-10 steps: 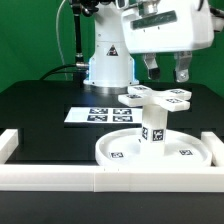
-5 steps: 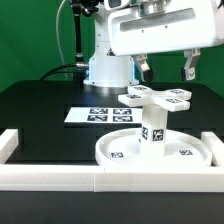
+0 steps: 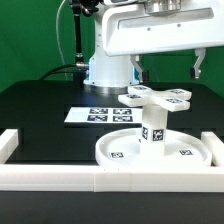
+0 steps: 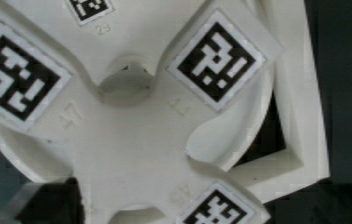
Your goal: Assemble round table
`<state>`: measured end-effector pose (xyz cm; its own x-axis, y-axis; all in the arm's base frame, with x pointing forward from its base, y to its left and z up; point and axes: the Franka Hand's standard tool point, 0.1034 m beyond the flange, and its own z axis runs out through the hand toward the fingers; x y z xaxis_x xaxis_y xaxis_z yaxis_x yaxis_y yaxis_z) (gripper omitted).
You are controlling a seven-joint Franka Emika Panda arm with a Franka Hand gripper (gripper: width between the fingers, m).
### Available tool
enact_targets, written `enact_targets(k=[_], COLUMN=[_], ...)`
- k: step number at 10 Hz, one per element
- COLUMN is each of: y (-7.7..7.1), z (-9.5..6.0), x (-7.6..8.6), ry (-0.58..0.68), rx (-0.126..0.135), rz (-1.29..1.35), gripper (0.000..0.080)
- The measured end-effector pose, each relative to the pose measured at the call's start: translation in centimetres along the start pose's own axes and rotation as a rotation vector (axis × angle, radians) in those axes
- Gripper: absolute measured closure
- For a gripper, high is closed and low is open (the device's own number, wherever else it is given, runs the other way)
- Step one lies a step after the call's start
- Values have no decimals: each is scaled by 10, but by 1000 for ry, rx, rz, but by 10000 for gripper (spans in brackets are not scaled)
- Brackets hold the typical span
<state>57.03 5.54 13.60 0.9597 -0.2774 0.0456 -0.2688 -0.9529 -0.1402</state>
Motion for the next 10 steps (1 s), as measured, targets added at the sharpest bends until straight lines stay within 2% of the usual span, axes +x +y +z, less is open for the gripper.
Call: enact_targets(k=[2,3,5,6,10], y=[2,4,5,6,9], z=[1,1,0,-1,-1], x=[0,-3,-1,1,2], ry=[-5,-29,-31,-32,-36], rx=[-7,-31,-43,-42,-39], rz=[-196,-356,-571,-697,-929], gripper=[150,150,150,150,150])
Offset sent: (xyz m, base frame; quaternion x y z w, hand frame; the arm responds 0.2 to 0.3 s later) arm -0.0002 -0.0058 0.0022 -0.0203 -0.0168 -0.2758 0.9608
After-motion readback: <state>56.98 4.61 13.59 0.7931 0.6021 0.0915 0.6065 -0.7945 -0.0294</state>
